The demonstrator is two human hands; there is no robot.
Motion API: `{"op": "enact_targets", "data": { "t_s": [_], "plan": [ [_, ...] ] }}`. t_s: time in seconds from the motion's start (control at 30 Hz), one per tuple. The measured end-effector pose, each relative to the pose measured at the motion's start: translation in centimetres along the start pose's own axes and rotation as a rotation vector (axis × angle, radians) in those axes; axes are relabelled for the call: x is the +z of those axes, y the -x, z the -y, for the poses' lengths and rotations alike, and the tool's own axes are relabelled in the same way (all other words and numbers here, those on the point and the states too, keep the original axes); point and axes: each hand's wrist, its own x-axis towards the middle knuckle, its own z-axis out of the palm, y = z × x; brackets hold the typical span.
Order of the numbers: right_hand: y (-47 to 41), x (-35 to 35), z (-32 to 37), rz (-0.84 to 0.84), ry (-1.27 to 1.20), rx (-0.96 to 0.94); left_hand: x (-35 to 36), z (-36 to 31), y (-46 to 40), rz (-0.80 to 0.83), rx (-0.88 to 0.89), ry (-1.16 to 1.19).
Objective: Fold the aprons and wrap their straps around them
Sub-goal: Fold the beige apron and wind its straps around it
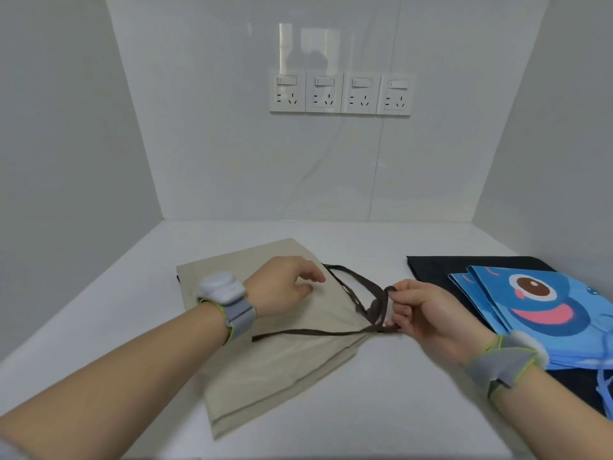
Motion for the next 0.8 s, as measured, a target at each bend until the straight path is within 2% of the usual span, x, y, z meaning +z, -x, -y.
{"op": "enact_targets", "data": {
  "t_s": [0.13,0.33,0.5,0.57,0.63,0.8],
  "plan": [
    [-5.2,-1.8,2.2,-0.038,0.209,0.016,2.6,2.1,-6.3,0.133,0.064,-0.175],
    [-11.0,-2.4,5.1,-0.153,0.18,0.024,4.0,4.9,-12.7,0.203,0.024,-0.346],
    [-13.0,-1.6,6.4,-0.218,0.175,0.058,3.6,7.5,-15.2,0.247,-0.146,-0.445],
    [-12.6,-0.5,6.9,-0.208,0.206,0.082,3.4,7.9,-14.5,0.254,-0.231,-0.469],
    [-11.1,1.3,8.6,-0.204,0.272,0.155,1.5,7.3,-12.9,0.327,-0.324,-0.469],
    [-9.3,5.8,7.6,-0.176,0.295,0.184,0.2,8.0,-7.8,0.439,-0.525,-0.461]
  ]
}}
